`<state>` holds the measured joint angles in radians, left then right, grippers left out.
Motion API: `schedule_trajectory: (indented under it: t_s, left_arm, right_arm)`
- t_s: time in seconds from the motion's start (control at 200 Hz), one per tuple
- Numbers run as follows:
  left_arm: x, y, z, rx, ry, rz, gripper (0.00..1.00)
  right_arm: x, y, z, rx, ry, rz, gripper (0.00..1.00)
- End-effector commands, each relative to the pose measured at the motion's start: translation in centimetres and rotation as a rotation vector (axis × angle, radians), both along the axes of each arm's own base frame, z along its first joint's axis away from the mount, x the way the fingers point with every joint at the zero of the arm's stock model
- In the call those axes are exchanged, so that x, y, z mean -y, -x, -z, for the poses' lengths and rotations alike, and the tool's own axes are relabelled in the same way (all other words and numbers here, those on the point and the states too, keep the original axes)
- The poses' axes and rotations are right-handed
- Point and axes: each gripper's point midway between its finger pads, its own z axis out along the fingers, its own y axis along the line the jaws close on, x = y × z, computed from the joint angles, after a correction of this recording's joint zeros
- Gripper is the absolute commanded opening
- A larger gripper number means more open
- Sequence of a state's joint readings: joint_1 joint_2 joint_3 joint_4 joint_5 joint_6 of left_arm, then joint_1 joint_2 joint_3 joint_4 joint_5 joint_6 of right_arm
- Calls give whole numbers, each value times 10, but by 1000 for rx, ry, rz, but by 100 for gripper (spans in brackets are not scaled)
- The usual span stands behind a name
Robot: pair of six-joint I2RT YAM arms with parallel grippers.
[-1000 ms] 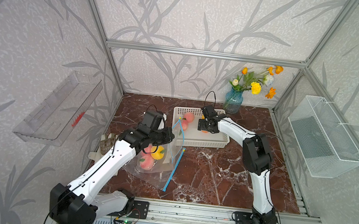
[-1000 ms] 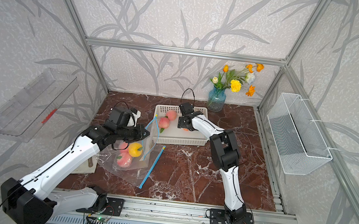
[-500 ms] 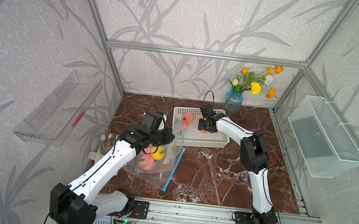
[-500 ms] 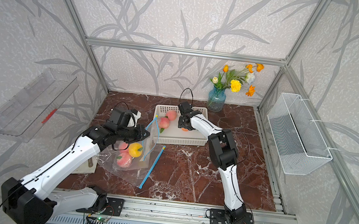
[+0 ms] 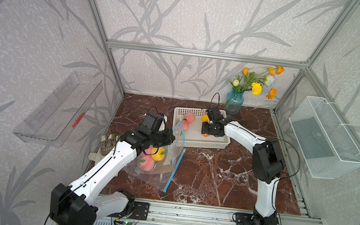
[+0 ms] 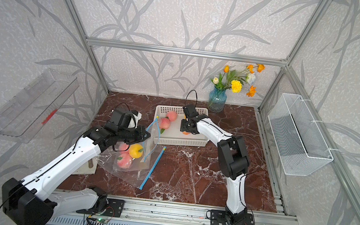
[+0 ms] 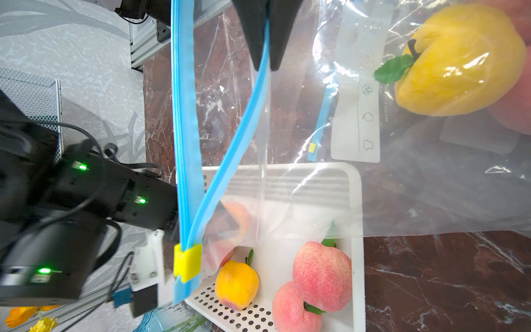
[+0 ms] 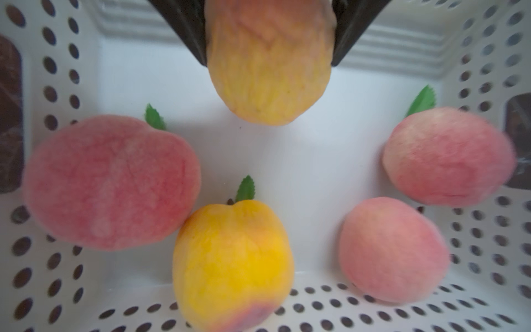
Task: Place the peach in a zip-top bag and seal the zipper
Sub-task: Pick up the peach from the basket, then place the peach in the zipper food storage bag.
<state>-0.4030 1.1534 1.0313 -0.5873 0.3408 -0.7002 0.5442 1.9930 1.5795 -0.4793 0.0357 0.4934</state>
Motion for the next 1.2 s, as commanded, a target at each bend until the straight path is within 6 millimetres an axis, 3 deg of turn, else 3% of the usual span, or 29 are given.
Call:
schedule_trajectory:
  t_s: [0.0, 0.31, 0.535, 0.705, 0.83, 1.195]
  left_arm:
    - [-5, -3, 0, 18, -21, -19, 0]
    - [-3, -5, -3, 30, 3, -28, 0]
    - [2, -6, -11, 45, 41, -15, 0]
    - [2, -5, -14, 55, 50, -15, 0]
    - [2, -4, -17, 68, 53, -17, 0]
    - [-1, -2, -29, 101, 53, -19, 0]
  right_arm:
    - [-21, 8, -65, 103, -167, -69, 56]
    - [-52, 81, -169, 257, -384, -272, 57]
    - [-85, 129, -209, 316, -468, -419, 57]
    - [-112, 156, -211, 336, -487, -525, 58]
    - [-127, 169, -193, 318, -464, -554, 58]
    - [-118, 167, -153, 245, -377, -504, 58]
